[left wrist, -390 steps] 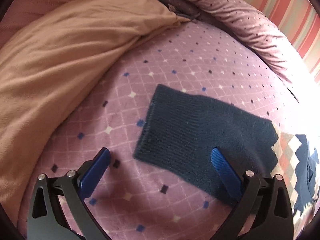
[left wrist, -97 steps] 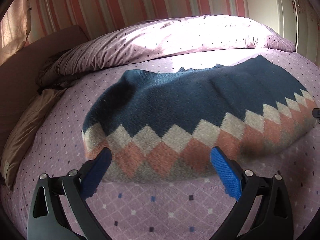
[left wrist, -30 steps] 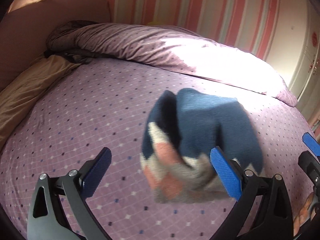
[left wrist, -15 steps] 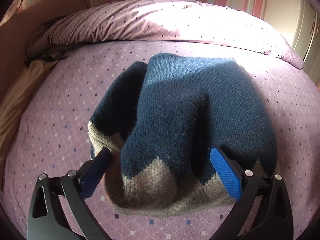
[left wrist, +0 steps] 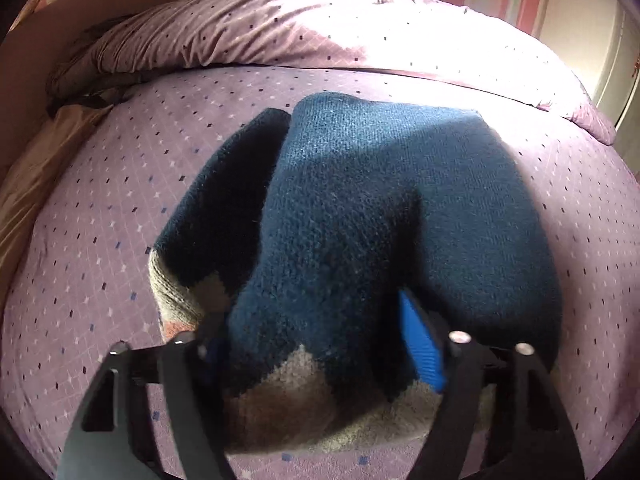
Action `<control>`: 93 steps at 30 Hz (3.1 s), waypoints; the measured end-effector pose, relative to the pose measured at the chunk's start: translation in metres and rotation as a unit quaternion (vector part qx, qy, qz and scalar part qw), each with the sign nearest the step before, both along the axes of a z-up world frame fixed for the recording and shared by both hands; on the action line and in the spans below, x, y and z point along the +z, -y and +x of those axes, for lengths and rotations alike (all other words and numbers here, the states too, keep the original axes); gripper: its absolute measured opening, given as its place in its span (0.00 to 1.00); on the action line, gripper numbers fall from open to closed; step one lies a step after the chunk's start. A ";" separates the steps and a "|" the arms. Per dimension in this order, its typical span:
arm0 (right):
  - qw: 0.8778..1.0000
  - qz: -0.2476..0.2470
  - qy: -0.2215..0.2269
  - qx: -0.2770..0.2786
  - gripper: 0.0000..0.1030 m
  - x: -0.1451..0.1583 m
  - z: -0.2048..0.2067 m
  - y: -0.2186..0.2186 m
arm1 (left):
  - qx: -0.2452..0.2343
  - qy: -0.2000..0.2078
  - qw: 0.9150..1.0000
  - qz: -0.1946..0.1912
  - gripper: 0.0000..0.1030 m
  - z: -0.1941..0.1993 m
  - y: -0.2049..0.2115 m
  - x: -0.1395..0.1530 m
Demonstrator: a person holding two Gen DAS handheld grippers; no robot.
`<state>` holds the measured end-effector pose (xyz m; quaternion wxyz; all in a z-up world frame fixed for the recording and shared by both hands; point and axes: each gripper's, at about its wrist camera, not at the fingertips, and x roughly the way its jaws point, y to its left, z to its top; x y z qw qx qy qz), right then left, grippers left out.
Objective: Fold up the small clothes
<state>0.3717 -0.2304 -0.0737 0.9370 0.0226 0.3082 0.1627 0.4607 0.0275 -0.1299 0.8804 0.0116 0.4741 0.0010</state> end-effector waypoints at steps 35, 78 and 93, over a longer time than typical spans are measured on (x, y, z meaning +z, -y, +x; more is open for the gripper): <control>0.992 -0.081 -0.087 -0.045 0.97 -0.050 0.076 -0.074 | 0.017 0.084 0.992 0.095 0.94 -0.022 -0.045 0.012; 0.979 0.041 -0.197 -0.013 0.97 -0.084 0.072 -0.057 | 0.016 0.002 0.993 -0.119 0.98 -0.041 -0.090 -0.021; 0.969 0.084 -0.229 0.033 0.48 -0.098 0.078 -0.079 | 0.000 0.022 0.997 -0.080 0.65 -0.043 -0.049 -0.027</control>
